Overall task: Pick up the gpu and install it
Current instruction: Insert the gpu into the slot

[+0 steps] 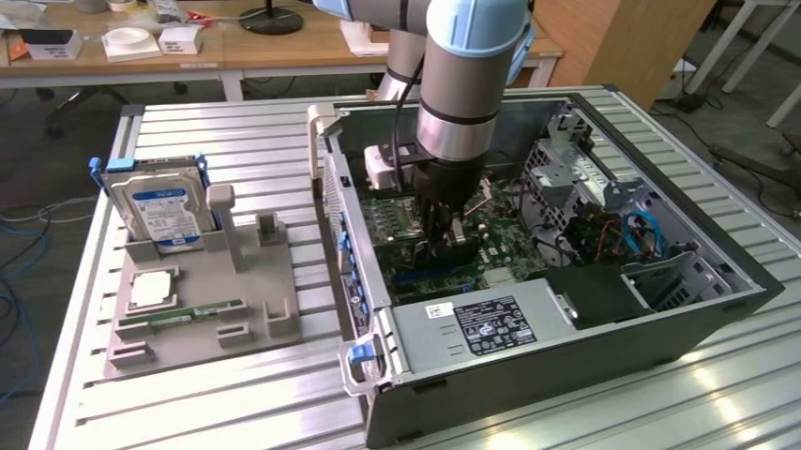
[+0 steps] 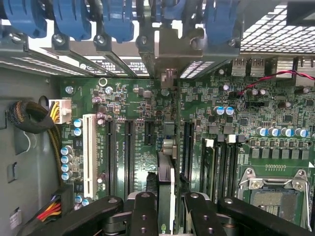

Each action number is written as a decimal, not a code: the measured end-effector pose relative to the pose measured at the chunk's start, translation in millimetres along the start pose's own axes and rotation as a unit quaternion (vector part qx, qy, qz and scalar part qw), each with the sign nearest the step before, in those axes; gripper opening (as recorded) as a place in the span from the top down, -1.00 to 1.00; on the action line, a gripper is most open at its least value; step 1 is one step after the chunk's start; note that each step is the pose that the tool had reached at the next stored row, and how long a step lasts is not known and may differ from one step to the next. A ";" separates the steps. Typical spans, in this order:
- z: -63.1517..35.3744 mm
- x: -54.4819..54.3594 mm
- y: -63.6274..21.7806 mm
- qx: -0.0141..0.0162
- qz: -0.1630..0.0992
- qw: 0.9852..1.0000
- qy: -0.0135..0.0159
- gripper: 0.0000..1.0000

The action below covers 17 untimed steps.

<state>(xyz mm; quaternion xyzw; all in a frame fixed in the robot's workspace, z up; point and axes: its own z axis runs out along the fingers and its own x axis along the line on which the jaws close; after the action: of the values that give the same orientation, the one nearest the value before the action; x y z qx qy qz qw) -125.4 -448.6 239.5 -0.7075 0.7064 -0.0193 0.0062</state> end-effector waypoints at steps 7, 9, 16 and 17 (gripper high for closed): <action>2.8 0.0 0.1 0.000 0.000 1.000 -0.001 0.48; 3.3 -0.1 0.0 0.000 0.000 1.000 -0.001 0.48; 3.6 -0.1 0.1 0.000 0.000 1.000 -0.001 0.48; 2.8 -0.1 0.0 0.001 0.000 1.000 -0.002 0.48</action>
<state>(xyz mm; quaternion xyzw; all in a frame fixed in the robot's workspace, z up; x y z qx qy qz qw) -125.3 -448.5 236.7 -0.7075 0.7064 -0.0186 0.0076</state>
